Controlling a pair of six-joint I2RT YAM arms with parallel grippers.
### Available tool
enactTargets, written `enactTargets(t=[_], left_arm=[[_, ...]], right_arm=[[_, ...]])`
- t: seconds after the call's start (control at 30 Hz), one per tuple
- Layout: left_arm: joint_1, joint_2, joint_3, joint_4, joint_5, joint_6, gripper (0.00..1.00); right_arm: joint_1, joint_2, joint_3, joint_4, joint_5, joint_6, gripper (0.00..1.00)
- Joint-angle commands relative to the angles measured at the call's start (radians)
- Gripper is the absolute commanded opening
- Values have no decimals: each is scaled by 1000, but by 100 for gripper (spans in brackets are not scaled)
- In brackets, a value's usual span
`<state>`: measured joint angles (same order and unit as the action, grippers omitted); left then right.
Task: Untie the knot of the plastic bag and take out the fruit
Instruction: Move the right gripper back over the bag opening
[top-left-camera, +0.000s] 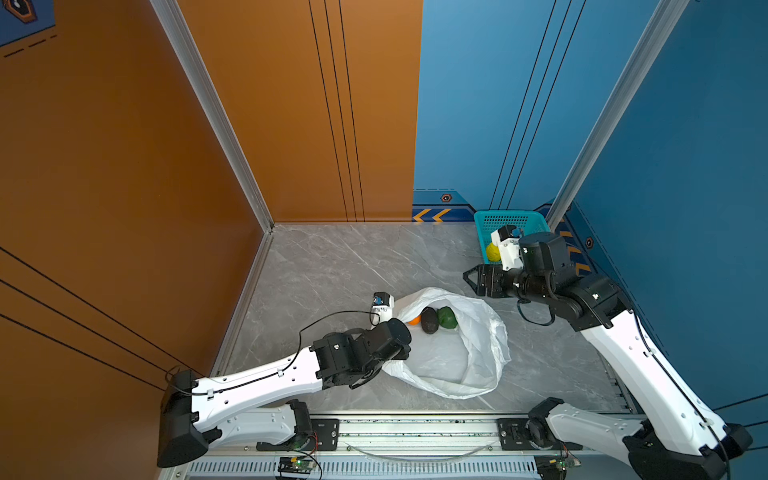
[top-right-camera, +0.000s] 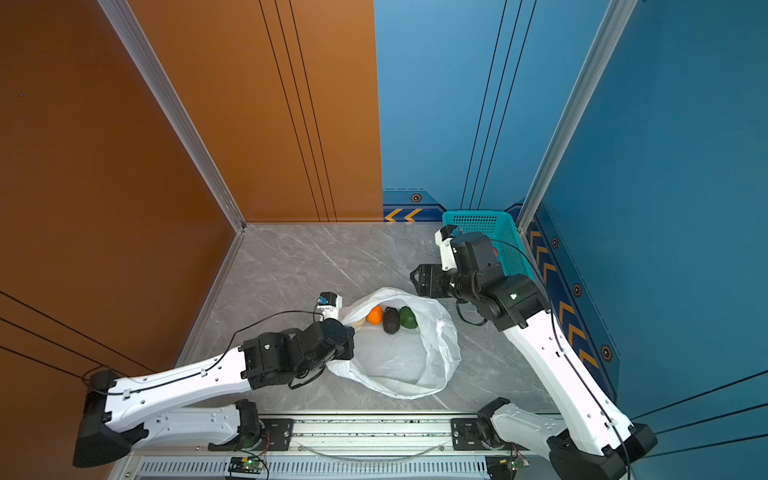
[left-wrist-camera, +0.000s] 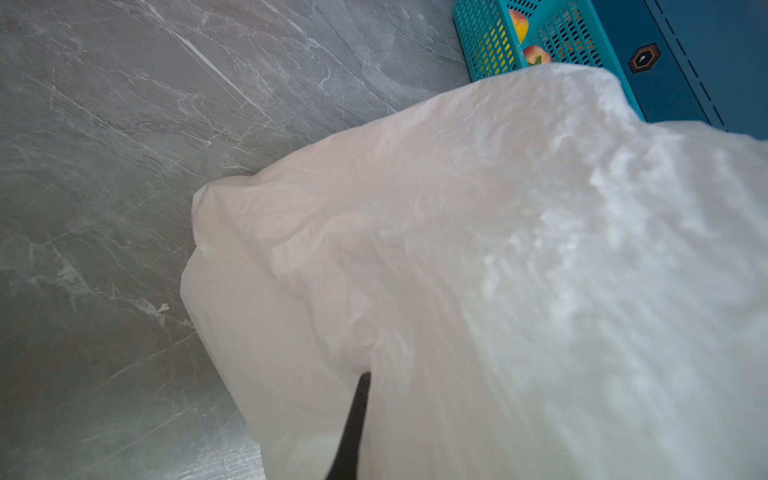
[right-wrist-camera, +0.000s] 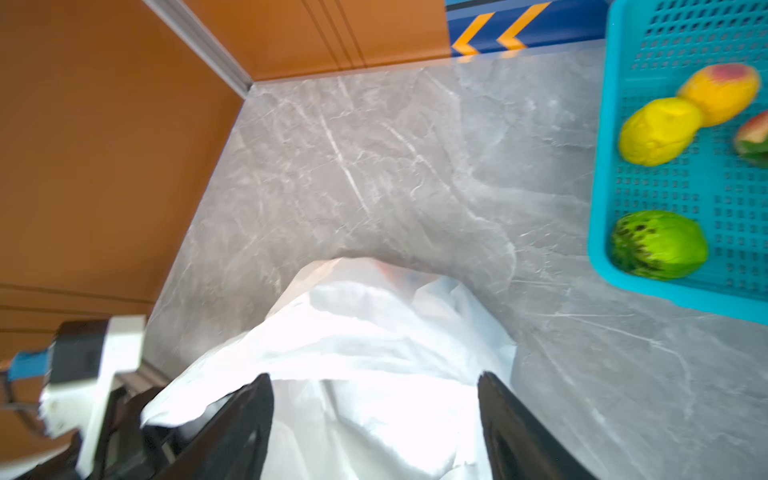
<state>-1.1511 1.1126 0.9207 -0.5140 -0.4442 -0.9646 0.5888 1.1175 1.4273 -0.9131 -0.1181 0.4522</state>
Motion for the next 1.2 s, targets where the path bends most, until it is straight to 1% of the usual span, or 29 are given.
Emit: enactTargets(t=[0.0,0.13,0.23,0.33,0.47,0.6,0.77,0.9,1.03,1.17], left_arm=[[10,1,32,1,-13,21,0],[12,4,33,0,-12,21,0],[13,7,37,0,-10,23,0],[14,9,38,0,-12,26,0],[17,1,38,-3,-12,29,0],[18,0,38,-3,-11,28,0],[21,1,44,-3,-11,31,0],[20,5,45,-1,-4,33,0],[19,11,40,-1,11,32,0],[19,9,32,4,36,34,0]], right_arm=[[170,-18,-46,-62,145,129,78],[349,-35,-126,-4,247,218,79],[446,-26,-227,65,292,255,83],[499,3,-319,128,315,271,88],[556,65,-411,193,337,264,89],[565,116,-501,275,328,270,88],[562,178,-560,353,311,278,88],[510,239,-570,414,280,275,87],[446,285,-568,494,302,285,87],[388,338,-572,584,339,325,87]])
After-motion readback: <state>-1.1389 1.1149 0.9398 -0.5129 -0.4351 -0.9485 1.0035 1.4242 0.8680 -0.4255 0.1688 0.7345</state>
